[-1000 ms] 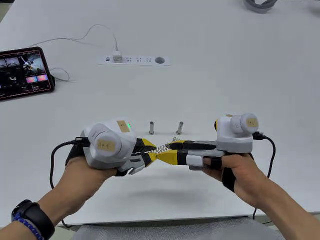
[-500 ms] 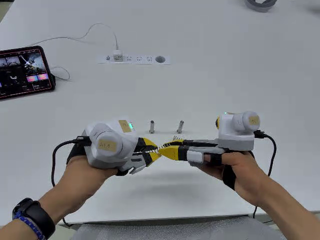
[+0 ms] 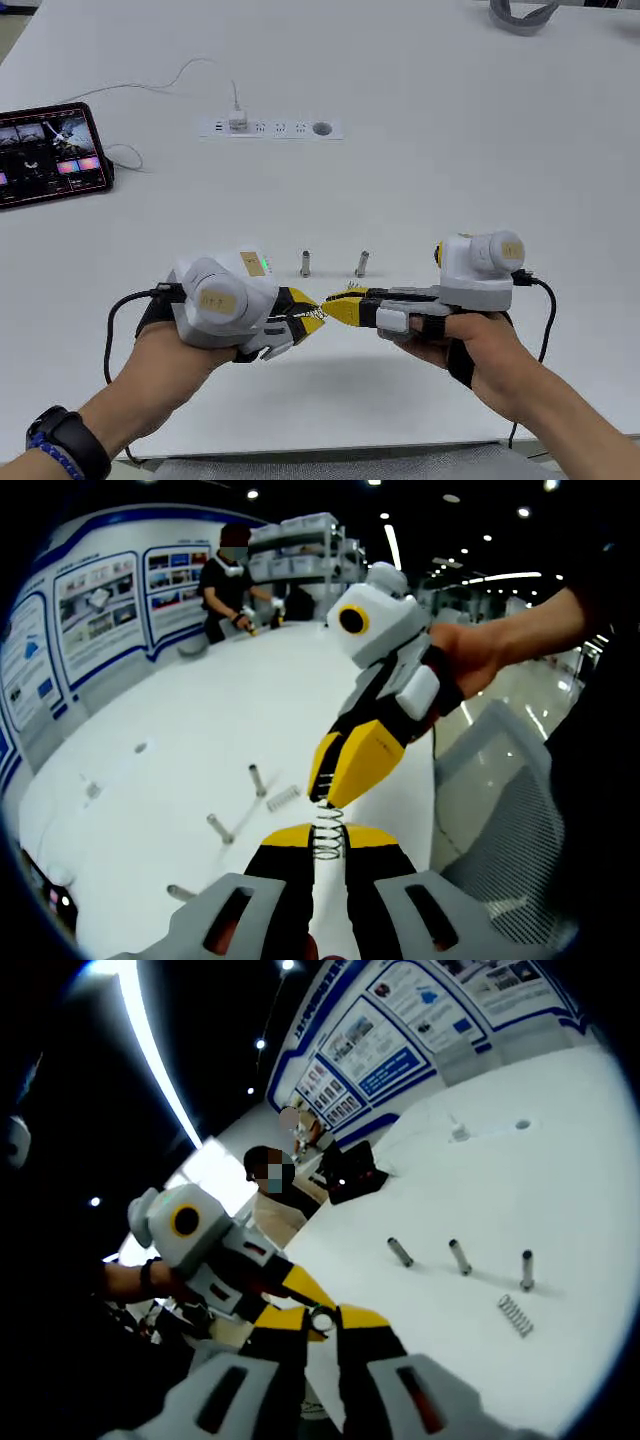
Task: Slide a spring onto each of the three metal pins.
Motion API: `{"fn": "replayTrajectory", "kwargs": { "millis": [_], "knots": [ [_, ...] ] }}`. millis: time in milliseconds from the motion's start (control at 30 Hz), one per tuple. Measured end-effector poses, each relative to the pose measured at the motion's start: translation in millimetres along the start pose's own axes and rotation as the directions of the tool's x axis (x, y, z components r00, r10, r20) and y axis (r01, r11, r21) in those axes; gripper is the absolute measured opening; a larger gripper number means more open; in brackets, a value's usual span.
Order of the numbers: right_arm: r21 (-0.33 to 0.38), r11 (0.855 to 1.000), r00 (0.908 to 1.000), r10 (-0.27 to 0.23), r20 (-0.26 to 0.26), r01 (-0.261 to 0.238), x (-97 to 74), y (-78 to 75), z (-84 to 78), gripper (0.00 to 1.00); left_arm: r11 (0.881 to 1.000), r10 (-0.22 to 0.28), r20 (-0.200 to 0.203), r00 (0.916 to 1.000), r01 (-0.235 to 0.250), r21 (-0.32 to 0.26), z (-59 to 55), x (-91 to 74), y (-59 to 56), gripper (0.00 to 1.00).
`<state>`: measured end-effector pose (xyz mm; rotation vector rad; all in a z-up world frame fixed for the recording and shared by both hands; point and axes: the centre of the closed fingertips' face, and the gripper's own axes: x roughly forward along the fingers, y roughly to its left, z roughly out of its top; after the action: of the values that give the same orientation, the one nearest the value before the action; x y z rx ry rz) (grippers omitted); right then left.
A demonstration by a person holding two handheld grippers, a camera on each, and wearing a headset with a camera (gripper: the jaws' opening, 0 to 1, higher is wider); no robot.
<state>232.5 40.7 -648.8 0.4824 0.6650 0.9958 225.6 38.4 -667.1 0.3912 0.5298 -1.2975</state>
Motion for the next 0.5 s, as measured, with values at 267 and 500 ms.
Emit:
{"fn": "replayTrajectory", "kwargs": {
  "millis": [267,500],
  "knots": [
    [-0.145,0.989,0.9946,-0.020,-0.102,0.005,-3.0,4.2,5.8,0.12,1.000,-0.030,0.021,0.9993,0.030,-0.007,7.4,3.3,-2.4,0.10],
    [-0.303,0.952,0.9697,-0.027,-0.243,-0.049,-7.7,12.1,6.2,0.12,0.998,-0.069,0.038,0.9969,0.069,-0.004,16.0,5.5,-8.5,0.10]
  ]
}}
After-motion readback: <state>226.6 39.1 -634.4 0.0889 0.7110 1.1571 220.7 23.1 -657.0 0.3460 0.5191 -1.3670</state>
